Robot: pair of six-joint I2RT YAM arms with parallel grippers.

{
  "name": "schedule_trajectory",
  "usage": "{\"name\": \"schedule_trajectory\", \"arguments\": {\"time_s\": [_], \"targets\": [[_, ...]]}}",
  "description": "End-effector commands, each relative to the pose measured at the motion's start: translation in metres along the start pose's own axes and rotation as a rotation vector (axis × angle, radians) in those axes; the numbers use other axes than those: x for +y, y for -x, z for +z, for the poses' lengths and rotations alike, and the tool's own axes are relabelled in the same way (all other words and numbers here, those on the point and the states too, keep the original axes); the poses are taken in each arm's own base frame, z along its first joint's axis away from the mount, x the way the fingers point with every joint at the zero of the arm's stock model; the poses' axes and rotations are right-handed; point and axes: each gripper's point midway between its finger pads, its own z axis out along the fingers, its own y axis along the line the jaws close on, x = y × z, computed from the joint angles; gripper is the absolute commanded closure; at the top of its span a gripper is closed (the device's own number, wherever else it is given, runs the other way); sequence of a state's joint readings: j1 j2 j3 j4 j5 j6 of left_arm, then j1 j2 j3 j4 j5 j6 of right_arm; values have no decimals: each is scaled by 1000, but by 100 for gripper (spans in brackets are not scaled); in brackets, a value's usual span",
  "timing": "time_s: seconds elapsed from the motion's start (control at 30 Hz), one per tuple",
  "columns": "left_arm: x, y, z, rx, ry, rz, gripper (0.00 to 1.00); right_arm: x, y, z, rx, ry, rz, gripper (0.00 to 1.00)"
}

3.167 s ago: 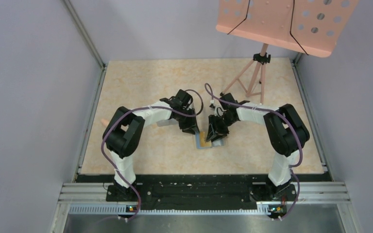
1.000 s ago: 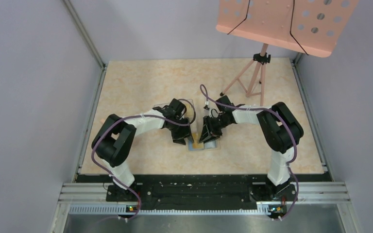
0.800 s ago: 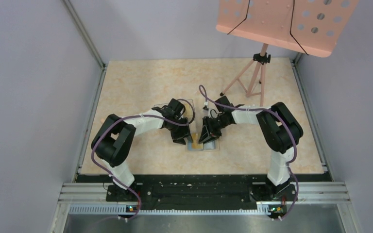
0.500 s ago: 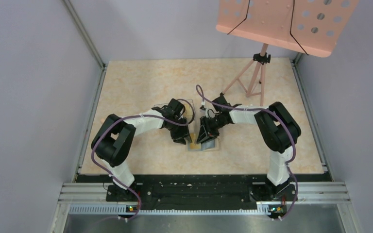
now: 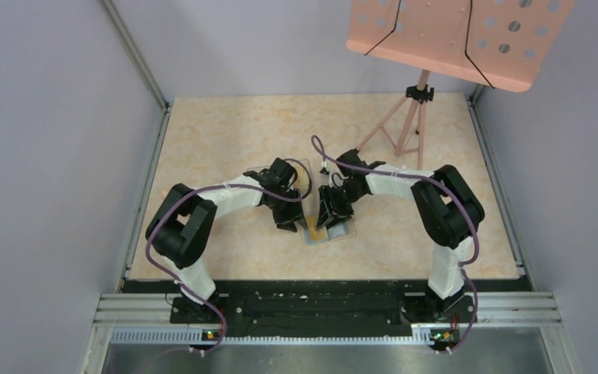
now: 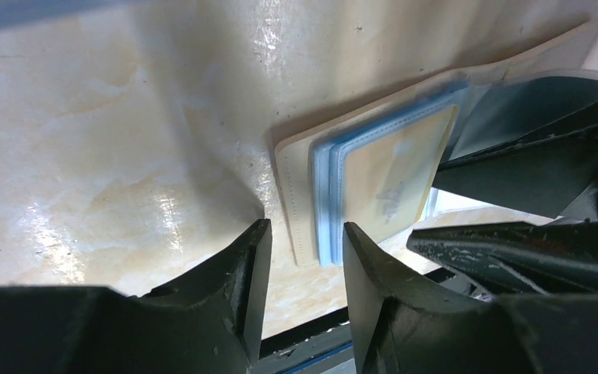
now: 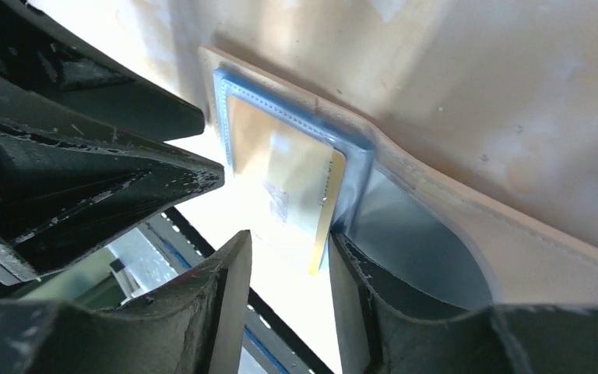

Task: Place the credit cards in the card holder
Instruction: Insert the credit card into the card holder.

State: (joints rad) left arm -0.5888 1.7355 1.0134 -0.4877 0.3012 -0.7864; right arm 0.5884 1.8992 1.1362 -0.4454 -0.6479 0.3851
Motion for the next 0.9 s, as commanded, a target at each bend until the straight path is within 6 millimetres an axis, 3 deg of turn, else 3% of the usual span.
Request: {"name": "schedule_trajectory", "arguments": {"time_s": [0.0, 0.23, 0.5, 0.87], "targets": [[-18, 9, -12, -42, -59, 25, 56, -3, 11, -8, -28, -78, -46, 63], [-23, 11, -13, -43, -74, 29, 58, 1, 9, 3, 4, -22, -28, 83], [-39, 14, -27, -63, -130, 51, 57, -19, -5, 12, 33, -72, -1, 100], [-39, 8, -23, -37, -134, 51, 62, -35, -14, 20, 59, -115, 20, 100]]}}
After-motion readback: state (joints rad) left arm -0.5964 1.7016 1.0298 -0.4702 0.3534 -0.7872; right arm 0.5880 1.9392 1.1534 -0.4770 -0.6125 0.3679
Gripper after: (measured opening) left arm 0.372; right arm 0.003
